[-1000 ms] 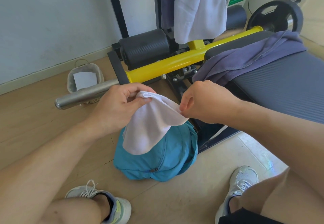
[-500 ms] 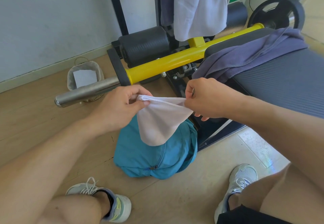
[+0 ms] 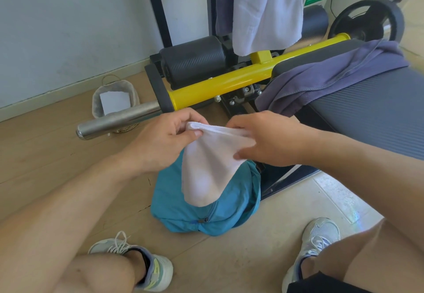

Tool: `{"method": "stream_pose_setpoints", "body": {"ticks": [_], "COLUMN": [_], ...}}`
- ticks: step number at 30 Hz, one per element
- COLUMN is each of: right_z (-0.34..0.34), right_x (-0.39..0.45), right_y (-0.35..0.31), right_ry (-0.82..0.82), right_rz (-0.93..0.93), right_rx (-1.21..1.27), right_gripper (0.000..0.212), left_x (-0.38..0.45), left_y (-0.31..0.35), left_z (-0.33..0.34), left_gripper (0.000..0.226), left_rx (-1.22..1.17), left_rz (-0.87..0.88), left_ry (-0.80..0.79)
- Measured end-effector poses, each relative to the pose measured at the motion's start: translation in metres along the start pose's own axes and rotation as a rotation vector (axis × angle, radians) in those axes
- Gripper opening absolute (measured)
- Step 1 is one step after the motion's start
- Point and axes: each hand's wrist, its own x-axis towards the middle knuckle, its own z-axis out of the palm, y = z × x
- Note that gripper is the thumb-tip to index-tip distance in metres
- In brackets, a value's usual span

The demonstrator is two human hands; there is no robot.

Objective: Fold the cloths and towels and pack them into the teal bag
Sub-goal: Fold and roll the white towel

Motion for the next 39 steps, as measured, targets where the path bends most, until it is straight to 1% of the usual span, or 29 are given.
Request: {"method": "stream_pose_setpoints", "body": {"ticks": [2, 3, 5, 8, 10, 12, 15, 18, 20, 22, 23, 24, 26, 29, 30, 31, 33, 34, 35, 37, 39], "right_z": [0.000, -0.001, -0.003, -0.008, -0.009, -0.010, -0.013, -0.018, -0.019, -0.016, -0.013, -0.010, -0.004, 0.003, 0.006, 0.008, 0.016, 0.020, 0.025, 0.034, 0.041], "right_x": [0.004, 0.006, 0.008, 0.006, 0.004, 0.004, 0.002, -0.002, -0.005, -0.009, -0.010, -0.011, -0.012, -0.005, -0.001, 0.002, 0.007, 0.009, 0.010, 0.012, 0.011], "right_y": [0.000, 0.001, 0.002, -0.001, -0.002, -0.002, -0.001, -0.003, -0.005, -0.007, -0.007, -0.007, -0.010, -0.014, -0.016, -0.018, -0.020, -0.021, -0.023, -0.028, -0.034], "right_ry": [0.046, 0.071, 0.110, 0.129, 0.125, 0.128, 0.146, 0.144, 0.084, 0.018, -0.006, -0.028, -0.041, 0.048, 0.072, 0.090, 0.131, 0.155, 0.178, 0.233, 0.284], "right_rz": [0.032, 0.028, 0.004, 0.002, 0.024, 0.038, 0.055, 0.095, 0.124, 0.143, 0.141, 0.130, 0.101, 0.067, 0.061, 0.062, 0.077, 0.087, 0.094, 0.104, 0.106], "right_rx": [-0.004, 0.031, 0.071, 0.022, 0.001, -0.005, -0.024, -0.077, -0.206, -0.316, -0.323, -0.283, -0.103, 0.055, 0.101, 0.157, 0.284, 0.345, 0.400, 0.479, 0.543], "right_gripper": [0.021, 0.019, 0.030, 0.050, 0.057, 0.060, 0.061, 0.046, 0.035, 0.035, 0.038, 0.041, 0.043, 0.033, 0.030, 0.028, 0.026, 0.024, 0.022, 0.019, 0.018], "left_x": [0.000, 0.000, 0.001, 0.002, 0.002, 0.001, 0.001, 0.002, 0.002, 0.001, 0.000, 0.000, 0.000, 0.001, 0.001, 0.002, 0.003, 0.002, 0.002, -0.001, -0.006], "left_y": [-0.002, -0.003, -0.007, -0.006, -0.004, -0.002, 0.001, 0.001, 0.001, 0.003, 0.006, 0.008, 0.009, 0.009, 0.009, 0.008, 0.009, 0.010, 0.011, 0.018, 0.026], "left_z": [-0.003, -0.005, -0.007, -0.007, -0.004, -0.001, 0.001, -0.001, 0.000, 0.006, 0.008, 0.011, 0.013, 0.012, 0.012, 0.013, 0.013, 0.012, 0.012, 0.014, 0.019], "left_gripper": [0.020, 0.024, 0.028, 0.031, 0.024, 0.019, 0.024, 0.013, 0.014, 0.017, 0.017, 0.017, 0.016, 0.015, 0.013, 0.012, 0.013, 0.017, 0.023, 0.039, 0.049], "left_rx": [0.025, 0.038, 0.045, -0.032, -0.087, -0.126, -0.125, -0.136, -0.125, -0.128, -0.132, -0.131, -0.107, -0.098, -0.111, -0.117, -0.064, -0.040, -0.054, -0.186, -0.321], "left_rz": [-0.021, -0.032, -0.065, -0.108, -0.098, -0.078, -0.067, -0.047, -0.020, 0.002, 0.016, 0.031, 0.056, 0.046, 0.036, 0.021, -0.052, -0.118, -0.192, -0.338, -0.416], "left_ry": [-0.002, 0.002, 0.021, 0.054, 0.061, 0.060, 0.054, 0.120, 0.123, 0.074, 0.054, 0.045, 0.024, 0.006, 0.040, 0.109, 0.319, 0.392, 0.393, 0.242, 0.118]}}
